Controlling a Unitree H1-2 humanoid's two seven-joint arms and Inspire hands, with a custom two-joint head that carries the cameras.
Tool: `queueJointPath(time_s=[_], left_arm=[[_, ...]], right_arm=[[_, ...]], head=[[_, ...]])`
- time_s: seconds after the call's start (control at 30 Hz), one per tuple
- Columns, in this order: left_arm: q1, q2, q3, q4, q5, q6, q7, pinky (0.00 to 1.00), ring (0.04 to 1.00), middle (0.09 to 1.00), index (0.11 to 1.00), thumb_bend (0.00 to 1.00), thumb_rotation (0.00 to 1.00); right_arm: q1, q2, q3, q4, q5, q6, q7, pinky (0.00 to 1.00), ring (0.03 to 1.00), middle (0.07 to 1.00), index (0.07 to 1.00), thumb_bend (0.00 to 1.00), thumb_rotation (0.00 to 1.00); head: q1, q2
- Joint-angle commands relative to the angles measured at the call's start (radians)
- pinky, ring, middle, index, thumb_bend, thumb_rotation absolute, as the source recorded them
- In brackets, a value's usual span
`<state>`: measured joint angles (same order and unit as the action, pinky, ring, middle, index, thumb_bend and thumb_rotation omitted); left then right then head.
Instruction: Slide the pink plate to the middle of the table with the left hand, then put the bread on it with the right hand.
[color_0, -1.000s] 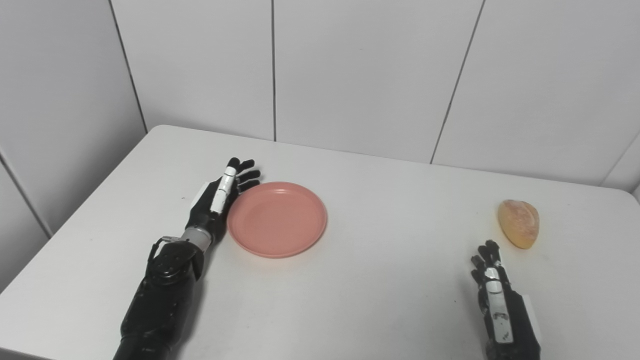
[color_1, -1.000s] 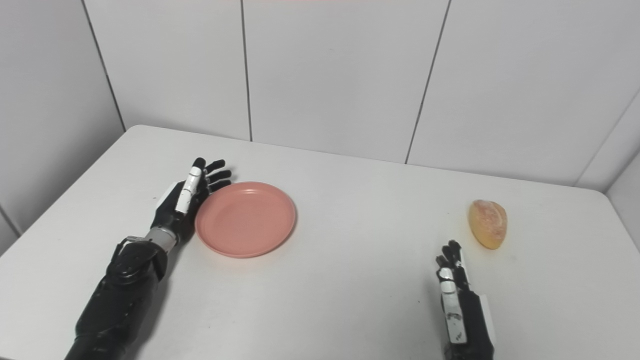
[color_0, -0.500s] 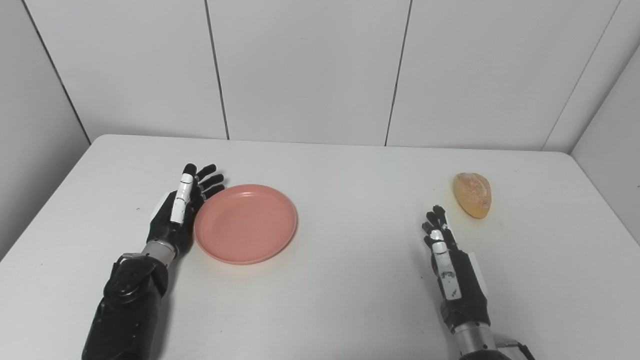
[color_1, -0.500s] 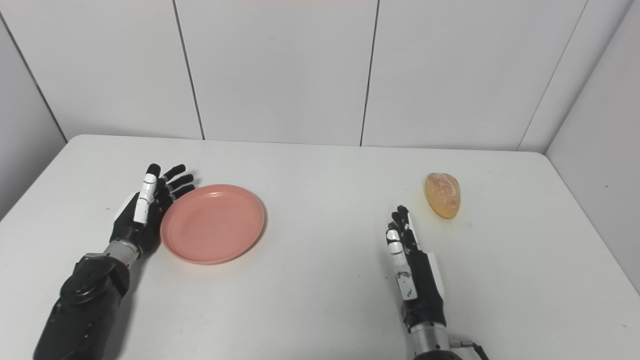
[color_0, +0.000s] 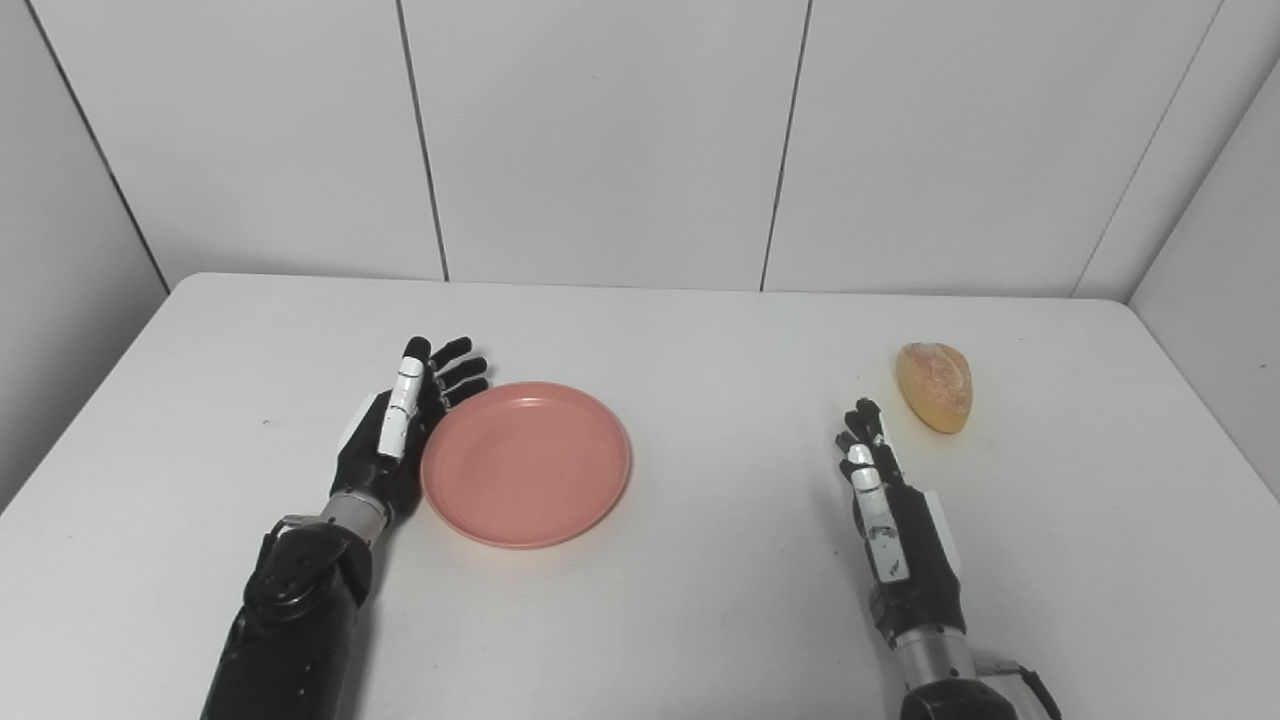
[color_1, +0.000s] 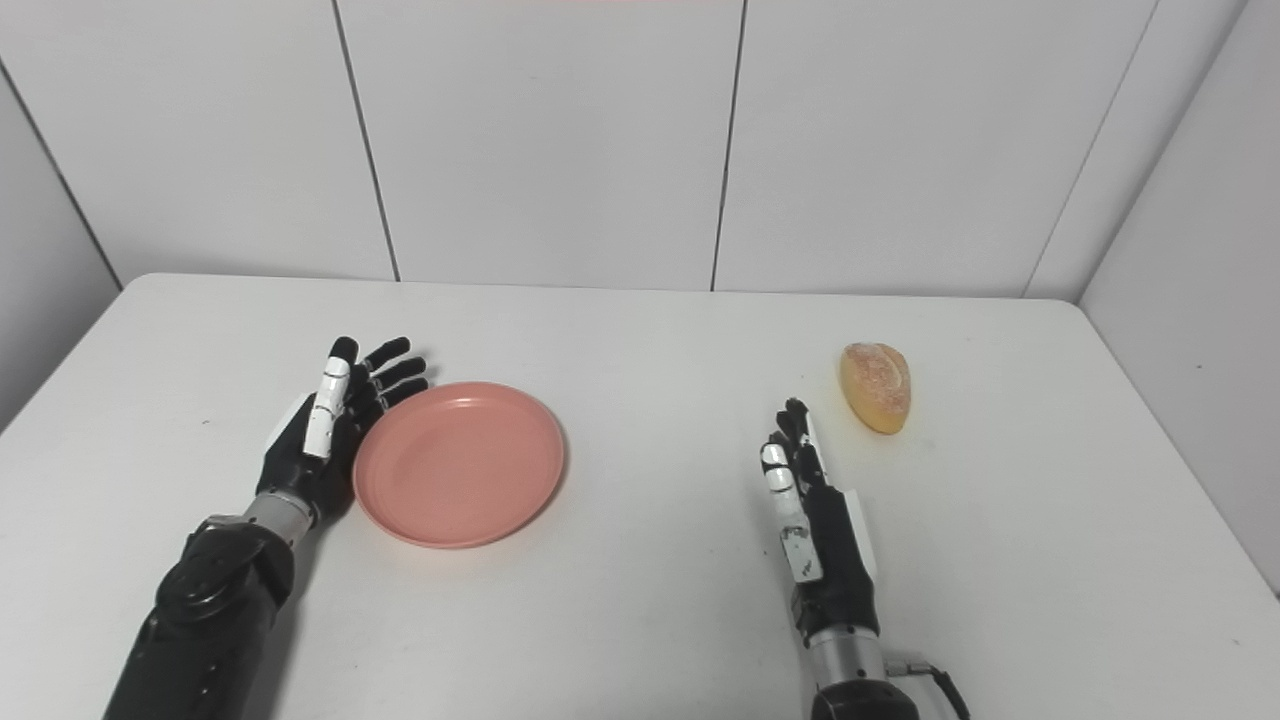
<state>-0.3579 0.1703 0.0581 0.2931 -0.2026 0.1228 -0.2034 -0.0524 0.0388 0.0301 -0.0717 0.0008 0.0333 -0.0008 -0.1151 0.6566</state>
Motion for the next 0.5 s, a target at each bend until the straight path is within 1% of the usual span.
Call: queueJointPath(time_s=[0.0,0.07,0.2,0.4,0.47], left_arm=[[-0.013,-0.015,-0.022,-0.02,0.01,0.001,-0.008,0.85,0.857,0.854,0.851,0.75,1.0],[-0.009,-0.028,-0.024,-0.017,0.013,-0.001,-0.005,0.86,0.865,0.862,0.861,0.75,1.0],[0.005,-0.056,-0.034,-0.005,0.017,-0.027,-0.004,0.87,0.875,0.878,0.874,0.73,1.0],[0.016,-0.105,-0.031,0.031,0.015,-0.08,0.017,0.84,0.859,0.868,0.859,0.78,0.98],[0.022,-0.116,-0.037,0.033,0.012,-0.088,0.008,0.86,0.879,0.883,0.875,0.78,0.97]], right_arm=[[-0.038,0.003,-0.006,-0.012,0.009,-0.036,-0.001,1.0,0.976,0.982,0.992,0.64,0.92],[-0.039,0.001,-0.006,-0.007,0.009,-0.041,0.001,1.0,0.974,0.983,0.993,0.64,0.92],[-0.039,-0.002,-0.005,-0.002,0.006,-0.044,0.003,1.0,0.975,0.985,0.997,0.65,0.93],[-0.039,-0.004,-0.009,0.001,0.012,-0.042,0.005,1.0,0.975,0.984,0.998,0.64,0.93],[-0.038,-0.003,-0.012,0.002,0.017,-0.041,0.004,1.0,0.976,0.982,0.994,0.65,0.91]], head=[[0.0,-0.003],[-0.002,-0.007],[-0.004,-0.012],[-0.007,-0.021],[-0.008,-0.021]])
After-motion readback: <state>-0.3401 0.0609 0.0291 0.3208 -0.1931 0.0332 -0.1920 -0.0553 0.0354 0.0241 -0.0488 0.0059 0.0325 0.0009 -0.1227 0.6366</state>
